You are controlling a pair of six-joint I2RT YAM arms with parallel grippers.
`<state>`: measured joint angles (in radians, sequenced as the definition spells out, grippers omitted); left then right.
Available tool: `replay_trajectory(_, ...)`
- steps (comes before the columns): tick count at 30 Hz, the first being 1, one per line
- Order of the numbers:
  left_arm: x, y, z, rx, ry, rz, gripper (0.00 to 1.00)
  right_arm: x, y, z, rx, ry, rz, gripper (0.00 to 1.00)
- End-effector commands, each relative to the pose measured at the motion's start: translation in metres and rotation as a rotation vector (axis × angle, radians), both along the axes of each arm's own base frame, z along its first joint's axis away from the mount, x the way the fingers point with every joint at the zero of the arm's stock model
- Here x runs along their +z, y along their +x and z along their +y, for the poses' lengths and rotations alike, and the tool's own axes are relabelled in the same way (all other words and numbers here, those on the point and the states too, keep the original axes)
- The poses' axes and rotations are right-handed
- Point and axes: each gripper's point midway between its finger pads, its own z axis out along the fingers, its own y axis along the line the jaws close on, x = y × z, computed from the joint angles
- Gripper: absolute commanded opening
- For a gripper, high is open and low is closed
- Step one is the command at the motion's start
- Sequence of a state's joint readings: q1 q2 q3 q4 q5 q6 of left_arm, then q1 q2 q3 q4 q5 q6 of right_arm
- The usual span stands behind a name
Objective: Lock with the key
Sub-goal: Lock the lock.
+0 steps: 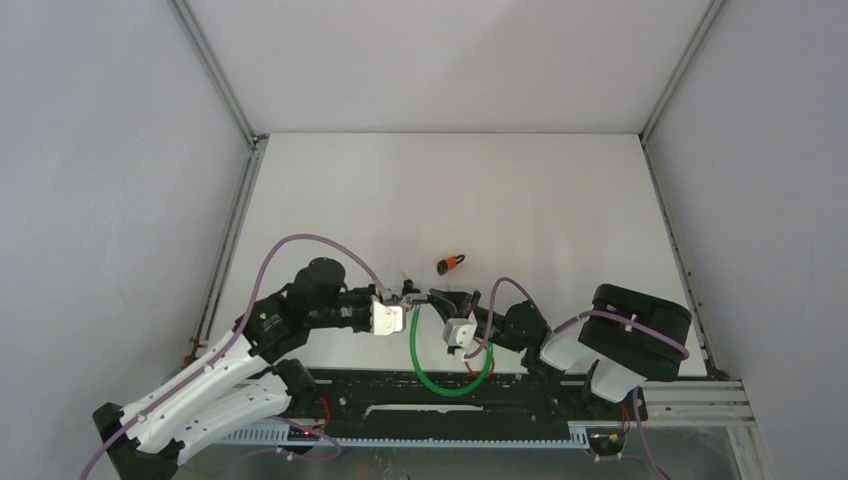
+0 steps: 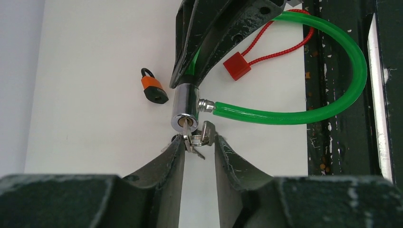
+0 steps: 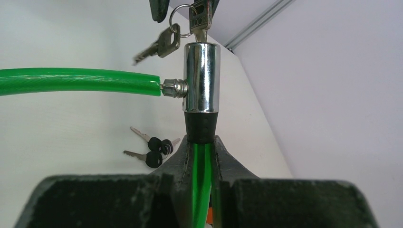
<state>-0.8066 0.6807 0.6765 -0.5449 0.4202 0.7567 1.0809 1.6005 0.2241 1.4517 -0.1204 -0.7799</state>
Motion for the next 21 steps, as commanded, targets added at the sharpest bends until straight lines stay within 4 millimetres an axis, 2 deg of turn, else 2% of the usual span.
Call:
replay_trajectory(1, 0.032, 0.001, -0.008, -0.017, -0.071, -0.023, 0.31, 0.019, -0.002, 0.001, 0.009, 0.047, -0.065, 0.0)
replay_trajectory(8, 0.035, 0.002, -0.009, -0.012, -0.072, -0.012, 0.27, 0.019, -0.002, 0.001, 0.007, 0.048, -0.065, 0.0)
replay_trajectory(12, 0.031, 0.005, -0.008, 0.002, -0.059, 0.004, 0.2, 0.019, -0.001, 0.001, 0.005, 0.049, -0.065, 0.0)
replay_trajectory(21, 0.028, 0.012, -0.006, 0.055, -0.052, 0.034, 0.16, 0.019, -0.001, 0.001, 0.002, 0.049, -0.064, 0.0)
